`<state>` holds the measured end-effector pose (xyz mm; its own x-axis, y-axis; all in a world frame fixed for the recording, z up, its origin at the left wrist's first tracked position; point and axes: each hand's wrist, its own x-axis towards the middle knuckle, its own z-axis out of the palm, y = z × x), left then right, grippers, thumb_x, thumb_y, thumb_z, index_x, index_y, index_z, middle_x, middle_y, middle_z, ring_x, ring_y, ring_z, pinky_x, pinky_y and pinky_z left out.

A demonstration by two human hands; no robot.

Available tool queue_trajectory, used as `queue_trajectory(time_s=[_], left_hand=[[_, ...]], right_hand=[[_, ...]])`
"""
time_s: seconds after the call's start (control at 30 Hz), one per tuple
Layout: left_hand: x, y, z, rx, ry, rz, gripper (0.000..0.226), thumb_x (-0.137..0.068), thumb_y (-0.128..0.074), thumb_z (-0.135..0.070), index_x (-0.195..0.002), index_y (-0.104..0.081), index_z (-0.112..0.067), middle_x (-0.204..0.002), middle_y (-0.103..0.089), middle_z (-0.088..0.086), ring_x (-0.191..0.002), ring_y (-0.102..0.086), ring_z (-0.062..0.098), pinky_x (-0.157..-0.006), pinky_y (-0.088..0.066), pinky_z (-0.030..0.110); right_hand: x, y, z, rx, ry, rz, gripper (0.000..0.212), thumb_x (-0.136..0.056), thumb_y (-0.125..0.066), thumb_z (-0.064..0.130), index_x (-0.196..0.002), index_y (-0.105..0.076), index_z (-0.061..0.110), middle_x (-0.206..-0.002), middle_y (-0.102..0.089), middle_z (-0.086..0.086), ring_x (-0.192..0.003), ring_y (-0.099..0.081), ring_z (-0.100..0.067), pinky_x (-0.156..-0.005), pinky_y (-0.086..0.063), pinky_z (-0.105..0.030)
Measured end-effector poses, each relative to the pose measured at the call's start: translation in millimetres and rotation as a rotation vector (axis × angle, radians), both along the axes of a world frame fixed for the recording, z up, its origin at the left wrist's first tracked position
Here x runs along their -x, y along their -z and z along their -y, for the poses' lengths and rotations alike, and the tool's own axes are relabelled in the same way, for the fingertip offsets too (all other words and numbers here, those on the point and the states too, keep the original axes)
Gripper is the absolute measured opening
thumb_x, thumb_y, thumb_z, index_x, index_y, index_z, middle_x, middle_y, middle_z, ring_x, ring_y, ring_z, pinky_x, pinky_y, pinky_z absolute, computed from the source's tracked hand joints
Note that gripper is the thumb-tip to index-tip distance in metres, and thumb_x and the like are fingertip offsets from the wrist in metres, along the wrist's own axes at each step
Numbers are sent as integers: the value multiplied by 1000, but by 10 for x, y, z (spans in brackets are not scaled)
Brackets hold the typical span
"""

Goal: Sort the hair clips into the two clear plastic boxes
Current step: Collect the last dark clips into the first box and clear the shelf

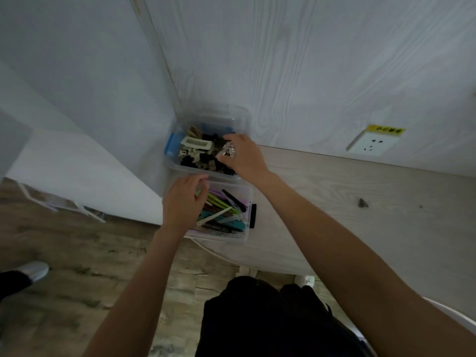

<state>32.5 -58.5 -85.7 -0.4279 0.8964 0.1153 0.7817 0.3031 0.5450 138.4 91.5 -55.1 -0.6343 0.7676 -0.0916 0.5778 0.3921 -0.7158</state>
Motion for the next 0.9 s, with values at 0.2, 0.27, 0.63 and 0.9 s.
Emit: queue_trajectory(time_s=[0.2, 0.27, 0.63, 0.9], left_hand=[[-234, -56, -408, -114, 117, -95, 26, -89, -57, -24, -114, -59, -14, -107, -65, 4, -102, -57, 22, -87, -44, 31], [-317, -43, -538, -77, 170, -132, 26, -87, -59, -25, -110, -60, -14, -106, -64, 7, -103, -55, 25, -88, -44, 34], [-603, -1, -875, -17, 171, -51, 27, -84, -59, -3, -110, -60, -11, -109, -57, 11, -96, -55, 25, -77, -39, 26], [-465, 24, -723, -69, 133, -73, 29, -85, -65, -24, -111, -61, -11, -108, -64, 8, -101, -54, 26, -88, -38, 30]], right_hand=[[-838, 106, 113, -283, 176, -127, 25, -88, -56, 15, -113, -60, 11, -114, -60, -8, -104, -53, -21, -85, -35, -18], [-1307, 284, 148, -336, 309, -36, 24, -86, -57, 12, -109, -62, 14, -111, -63, -7, -103, -54, -23, -88, -38, -24], [-2674, 939, -121, -67, 644, 481, 32, -85, -48, -1, -114, -59, 6, -125, -51, -20, -115, -42, -38, -92, -41, -43], [-1621, 419, 40, 126, 416, -127, 20, -84, -64, 14, -103, -60, 14, -94, -66, -2, -78, -62, -15, -73, -51, -24]])
